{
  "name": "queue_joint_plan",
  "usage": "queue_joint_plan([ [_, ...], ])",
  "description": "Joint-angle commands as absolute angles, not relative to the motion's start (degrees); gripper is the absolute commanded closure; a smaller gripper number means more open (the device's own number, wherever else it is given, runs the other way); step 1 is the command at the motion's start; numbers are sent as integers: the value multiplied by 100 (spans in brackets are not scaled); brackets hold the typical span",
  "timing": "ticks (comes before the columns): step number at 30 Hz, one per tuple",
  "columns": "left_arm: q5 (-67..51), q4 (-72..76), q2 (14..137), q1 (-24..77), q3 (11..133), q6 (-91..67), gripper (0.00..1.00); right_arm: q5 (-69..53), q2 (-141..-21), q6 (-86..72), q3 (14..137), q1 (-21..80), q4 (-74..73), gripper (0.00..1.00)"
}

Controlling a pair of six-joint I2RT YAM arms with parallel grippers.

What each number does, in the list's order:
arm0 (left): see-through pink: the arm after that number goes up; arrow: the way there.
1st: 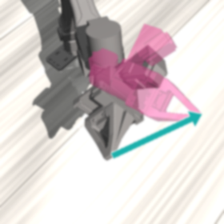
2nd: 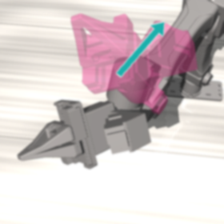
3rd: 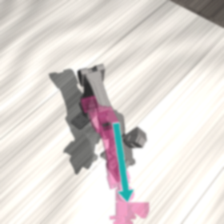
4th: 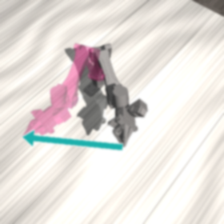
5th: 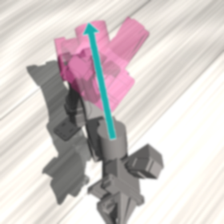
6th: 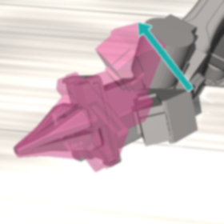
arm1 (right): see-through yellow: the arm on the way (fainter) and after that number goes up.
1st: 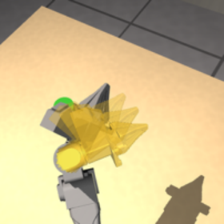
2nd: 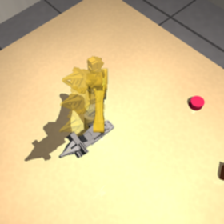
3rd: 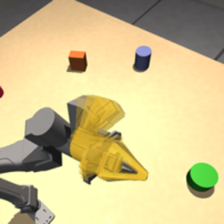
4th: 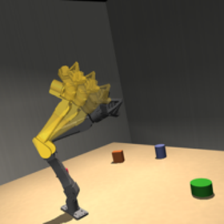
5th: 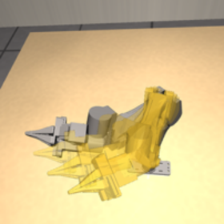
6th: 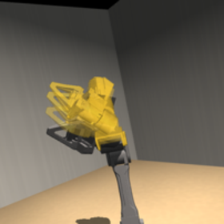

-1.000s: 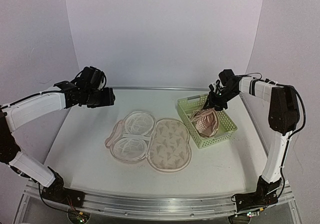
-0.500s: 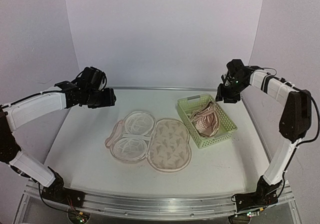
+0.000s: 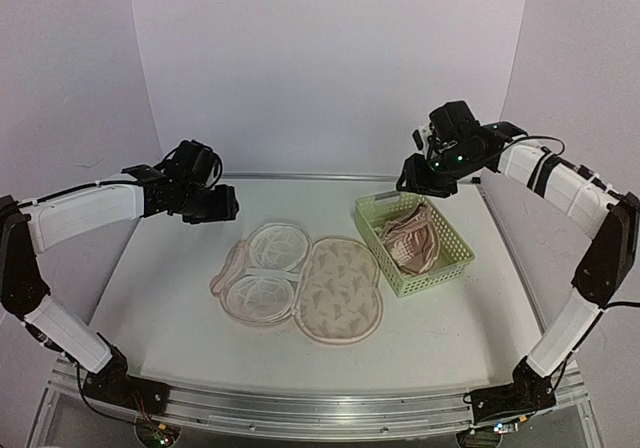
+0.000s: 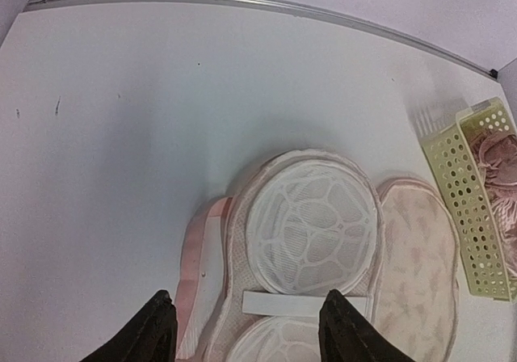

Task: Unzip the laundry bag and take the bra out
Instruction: Set the laundry bag at the center of the board.

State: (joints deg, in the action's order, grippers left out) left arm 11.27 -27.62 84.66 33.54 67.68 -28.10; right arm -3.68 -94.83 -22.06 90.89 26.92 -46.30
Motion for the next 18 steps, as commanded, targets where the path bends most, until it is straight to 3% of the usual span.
queue_joint_plan([
  [1,875,-2729,8595,3331,6888,-2723,39,-543,-9330,-2658,9018,3125,-4096,48],
  [18,233,-2742,9297,3331,6808,-2652,43,-142,-10063,-3469,7677,4106,-3261,48],
])
